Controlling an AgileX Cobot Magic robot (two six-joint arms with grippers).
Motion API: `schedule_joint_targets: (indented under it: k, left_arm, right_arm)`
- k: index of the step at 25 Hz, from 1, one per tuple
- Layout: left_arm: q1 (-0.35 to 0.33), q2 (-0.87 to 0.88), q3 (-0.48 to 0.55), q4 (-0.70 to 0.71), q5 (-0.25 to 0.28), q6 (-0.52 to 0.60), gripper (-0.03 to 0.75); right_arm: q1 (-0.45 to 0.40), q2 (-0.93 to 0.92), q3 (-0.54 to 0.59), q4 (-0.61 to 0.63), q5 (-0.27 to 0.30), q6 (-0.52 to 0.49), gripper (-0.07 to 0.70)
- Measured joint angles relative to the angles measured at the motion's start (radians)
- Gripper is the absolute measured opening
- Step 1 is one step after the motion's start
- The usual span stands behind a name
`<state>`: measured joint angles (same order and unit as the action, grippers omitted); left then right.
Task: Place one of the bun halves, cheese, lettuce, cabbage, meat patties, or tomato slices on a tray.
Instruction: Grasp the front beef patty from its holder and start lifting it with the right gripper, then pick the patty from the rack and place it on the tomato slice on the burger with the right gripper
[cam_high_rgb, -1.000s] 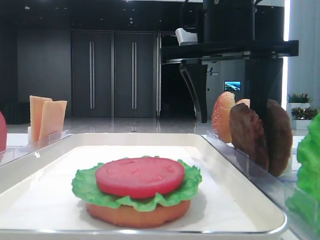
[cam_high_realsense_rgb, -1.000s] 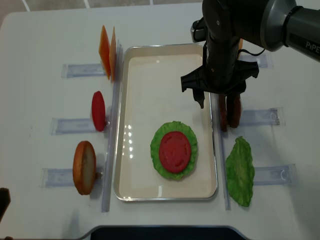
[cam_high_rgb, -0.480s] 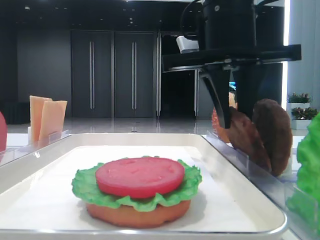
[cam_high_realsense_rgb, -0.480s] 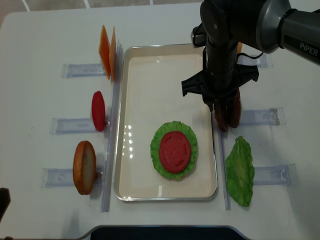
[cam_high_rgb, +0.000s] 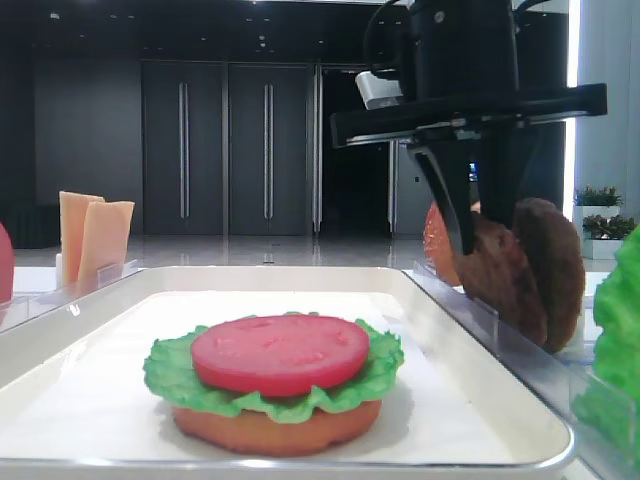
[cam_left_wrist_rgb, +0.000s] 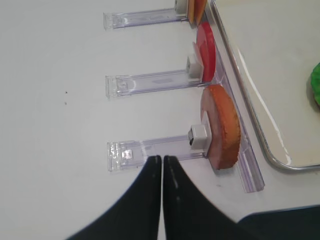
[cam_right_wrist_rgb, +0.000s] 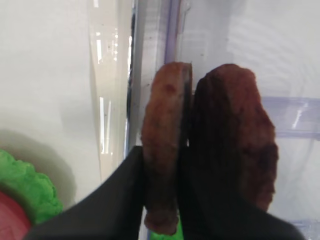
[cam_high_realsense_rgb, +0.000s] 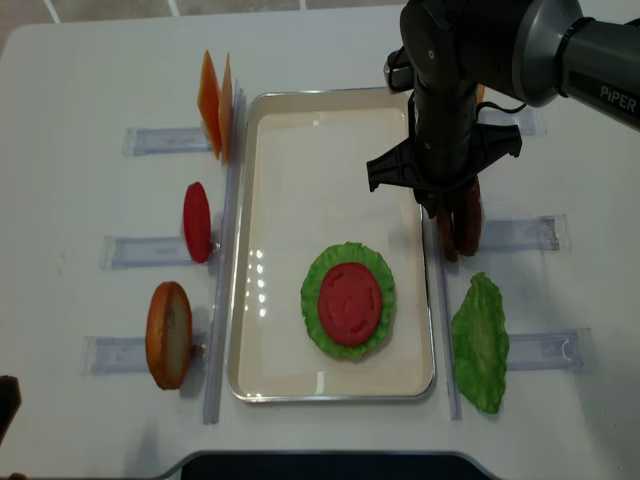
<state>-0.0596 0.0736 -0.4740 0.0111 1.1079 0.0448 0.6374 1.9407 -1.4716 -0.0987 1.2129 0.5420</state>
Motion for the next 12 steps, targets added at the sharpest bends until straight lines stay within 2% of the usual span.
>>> schedule_joint_targets:
  k: [12]
  left_arm:
    - [0.000, 0.000, 0.000, 0.000, 0.000, 0.000, -0.001]
  right_arm:
    - [0.000, -0.033, 0.000, -0.012, 0.013, 0.000, 0.157]
